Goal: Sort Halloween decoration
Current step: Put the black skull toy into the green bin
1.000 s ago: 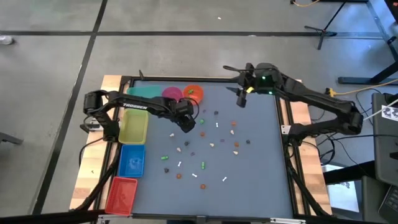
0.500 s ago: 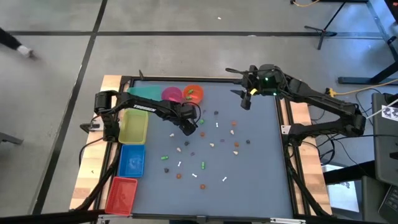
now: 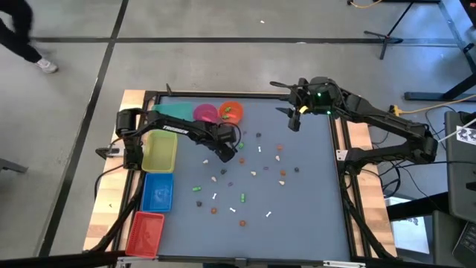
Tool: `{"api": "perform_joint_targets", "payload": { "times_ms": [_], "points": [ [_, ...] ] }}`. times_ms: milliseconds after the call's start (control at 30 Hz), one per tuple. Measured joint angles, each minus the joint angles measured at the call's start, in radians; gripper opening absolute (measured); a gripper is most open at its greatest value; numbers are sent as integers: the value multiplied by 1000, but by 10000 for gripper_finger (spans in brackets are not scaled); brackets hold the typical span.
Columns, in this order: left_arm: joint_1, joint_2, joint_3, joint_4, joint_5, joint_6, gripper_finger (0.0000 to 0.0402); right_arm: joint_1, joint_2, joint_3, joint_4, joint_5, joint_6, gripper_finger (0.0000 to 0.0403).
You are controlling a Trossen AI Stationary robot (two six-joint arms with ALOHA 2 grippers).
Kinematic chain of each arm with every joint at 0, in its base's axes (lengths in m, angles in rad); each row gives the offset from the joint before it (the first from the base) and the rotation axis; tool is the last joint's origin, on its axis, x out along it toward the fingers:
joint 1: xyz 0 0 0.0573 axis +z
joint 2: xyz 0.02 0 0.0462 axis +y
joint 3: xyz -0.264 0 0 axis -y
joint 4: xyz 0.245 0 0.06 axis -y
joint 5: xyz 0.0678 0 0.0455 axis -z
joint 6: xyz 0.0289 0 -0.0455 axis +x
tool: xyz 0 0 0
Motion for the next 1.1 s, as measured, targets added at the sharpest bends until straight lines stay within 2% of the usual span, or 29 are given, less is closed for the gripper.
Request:
{"api": "perform_joint_targets", "payload": {
  "times_ms": [233,800,1100],
  "points": [
    [3,8,0,-3,-2,0,152,0,0,0,-1,-6,0,168],
    [2,7,1,-14,2,0,85,0,0,0,-1,-6,0,168],
    [2,7,1,-15,1,0,80,0,0,0,-1,-5,0,168]
  ]
}}
